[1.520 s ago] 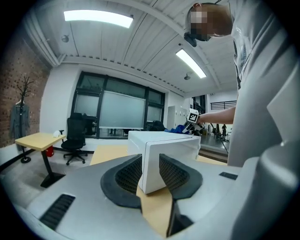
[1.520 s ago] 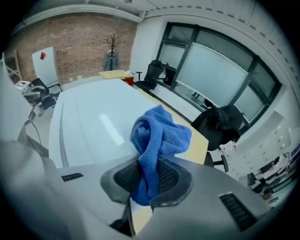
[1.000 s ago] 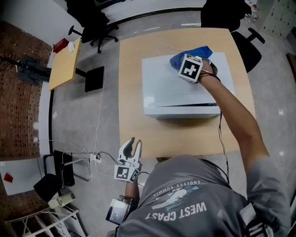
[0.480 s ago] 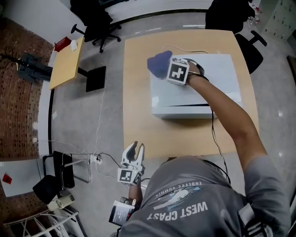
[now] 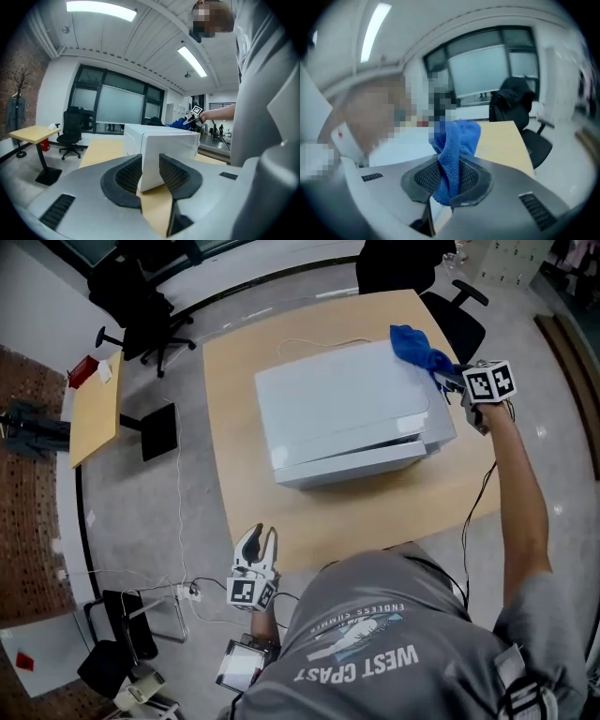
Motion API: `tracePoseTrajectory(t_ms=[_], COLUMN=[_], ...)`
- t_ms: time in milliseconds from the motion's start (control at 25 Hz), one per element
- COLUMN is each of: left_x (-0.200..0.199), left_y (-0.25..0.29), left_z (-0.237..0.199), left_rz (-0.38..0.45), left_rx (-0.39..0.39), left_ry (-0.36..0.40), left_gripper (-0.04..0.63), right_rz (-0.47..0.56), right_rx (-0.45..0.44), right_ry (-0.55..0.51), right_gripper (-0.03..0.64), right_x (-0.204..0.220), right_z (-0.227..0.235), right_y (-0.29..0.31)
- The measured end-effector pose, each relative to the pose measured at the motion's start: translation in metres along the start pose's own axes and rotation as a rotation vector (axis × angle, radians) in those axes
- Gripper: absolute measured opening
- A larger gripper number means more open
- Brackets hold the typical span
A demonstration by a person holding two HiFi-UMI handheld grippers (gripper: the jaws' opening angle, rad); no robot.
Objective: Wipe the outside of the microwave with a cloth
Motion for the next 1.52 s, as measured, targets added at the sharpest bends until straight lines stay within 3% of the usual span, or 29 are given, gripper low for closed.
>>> tracePoseTrajectory(t_ms=[40, 80, 120, 160, 240, 280, 320, 360, 520, 680, 800, 920, 1040, 1120, 1240, 1520], left_x=[-0.003, -0.006, -0.009, -0.013, -0.018, -0.018, -0.018, -0.018, -0.007, -0.003, -0.006, -0.014, -0.018, -0.021, -0.019, -0.008], left_y=[0.006, 0.012, 0.016, 0.02, 0.029, 0.035, 0.041, 0.047, 0.068, 0.083, 0.09, 0.094, 0.095, 0.094, 0.094, 0.107], left_z=[0.004, 0.008, 0.011, 0.015, 0.032, 0.042, 0.052, 0.06, 0.095, 0.124, 0.139, 0.15, 0.157, 0.161, 0.164, 0.161], left_rz=[-0.009, -0.019, -0.027, -0.029, -0.024, -0.022, -0.021, -0.019, -0.038, -0.072, -0.077, -0.076, -0.075, -0.077, -0.082, -0.098], left_rx=[-0.005, -0.015, -0.032, -0.053, -0.09, -0.105, -0.119, -0.132, -0.169, -0.175, -0.185, -0.19, -0.204, -0.208, -0.199, -0.166], left_ry=[0.012, 0.023, 0.031, 0.034, 0.029, 0.024, 0.016, 0.004, -0.023, -0.023, -0.018, -0.001, 0.012, 0.02, 0.03, 0.011], left_gripper=[0.129, 0.129, 0.129, 0.129, 0.129, 0.129, 0.129, 0.129, 0.129, 0.129, 0.129, 0.129, 0.129, 0.129, 0.129, 0.129], right_rz=[0.131, 0.224, 0.247, 0.202, 0.041, 0.002, 0.012, 0.058, 0.269, 0.41, 0.538, 0.643, 0.676, 0.683, 0.685, 0.566], right_rx=[-0.005, -0.004, -0.001, -0.01, -0.094, -0.163, -0.237, -0.312, -0.565, -0.67, -0.7, -0.624, -0.556, -0.558, -0.604, -0.678], right_ry=[0.169, 0.274, 0.282, 0.194, -0.087, -0.171, -0.174, -0.095, 0.426, 0.699, 0.763, 0.798, 0.863, 0.939, 1.059, 1.28], right_gripper=[0.061, 0.061, 0.061, 0.061, 0.061, 0.061, 0.061, 0.057, 0.057, 0.057, 0.057, 0.057, 0.057, 0.057, 0.057, 0.057], right_x=[-0.003, 0.0, 0.012, 0.031, 0.077, 0.096, 0.111, 0.122, 0.16, 0.17, 0.14, 0.1, 0.06, 0.05, 0.073, 0.213], right_z=[0.018, 0.034, 0.047, 0.054, 0.052, 0.047, 0.043, 0.041, 0.044, 0.051, 0.077, 0.122, 0.144, 0.144, 0.135, 0.058], right_y=[-0.017, -0.027, -0.03, -0.026, -0.013, -0.01, -0.011, -0.016, -0.044, -0.041, -0.003, 0.053, 0.095, 0.102, 0.088, -0.023])
Point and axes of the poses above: the fingertips, and each gripper's own axes: y forward along the fingers, z to its right, x out of its underside, the point moved 5 cm from there along -y, backward along the fingers, and after that the axes turned 12 degrees about z, right-handed, at the moved point
